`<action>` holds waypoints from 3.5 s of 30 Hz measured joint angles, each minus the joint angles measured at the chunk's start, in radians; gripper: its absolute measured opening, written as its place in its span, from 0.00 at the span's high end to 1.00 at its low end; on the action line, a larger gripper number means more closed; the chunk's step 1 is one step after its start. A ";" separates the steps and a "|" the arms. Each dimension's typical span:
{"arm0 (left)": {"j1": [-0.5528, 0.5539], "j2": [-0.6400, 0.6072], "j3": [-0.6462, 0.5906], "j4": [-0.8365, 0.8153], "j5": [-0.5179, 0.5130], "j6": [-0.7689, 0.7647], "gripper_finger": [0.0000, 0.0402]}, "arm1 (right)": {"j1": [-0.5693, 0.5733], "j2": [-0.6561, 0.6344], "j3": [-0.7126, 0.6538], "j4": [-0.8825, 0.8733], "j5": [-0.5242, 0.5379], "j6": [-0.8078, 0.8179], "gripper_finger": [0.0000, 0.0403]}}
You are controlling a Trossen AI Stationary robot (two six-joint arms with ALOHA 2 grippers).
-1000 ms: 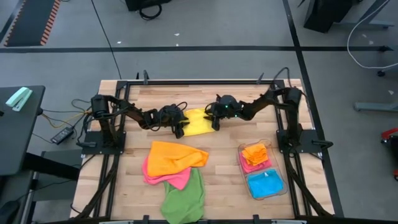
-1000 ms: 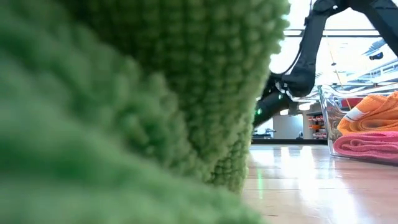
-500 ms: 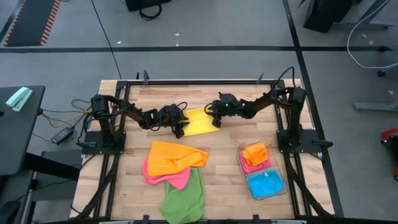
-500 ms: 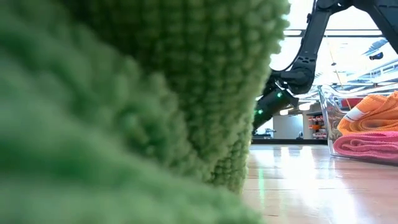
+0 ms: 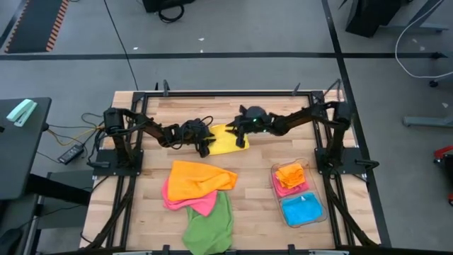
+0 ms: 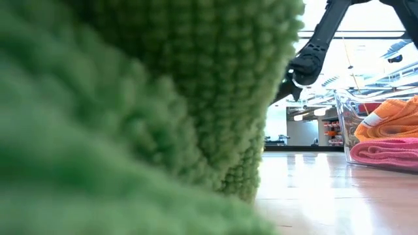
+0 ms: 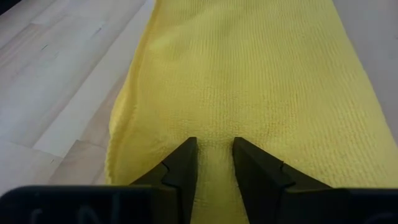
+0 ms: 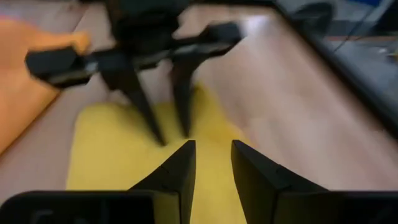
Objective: Fold microfiber towels
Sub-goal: Fold the yellow towel
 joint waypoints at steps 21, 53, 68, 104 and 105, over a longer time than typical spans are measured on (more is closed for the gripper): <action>0.000 0.000 0.002 -0.014 0.000 -0.007 0.71 | 0.013 0.109 0.132 -0.388 -0.005 0.023 0.73; 0.000 0.000 0.000 -0.023 -0.001 -0.028 0.69 | 0.002 0.033 0.124 -0.308 0.113 0.030 0.73; 0.000 0.000 0.000 -0.025 -0.001 -0.033 0.66 | -0.003 -0.011 0.124 -0.578 0.313 -0.060 0.77; 0.000 0.000 0.000 -0.028 0.014 -0.110 0.63 | 0.303 -0.132 0.124 -0.770 0.378 -0.125 0.48; 0.001 -0.001 0.000 -0.028 0.029 -0.106 0.64 | 0.295 -0.132 0.124 -0.768 0.382 -0.080 0.48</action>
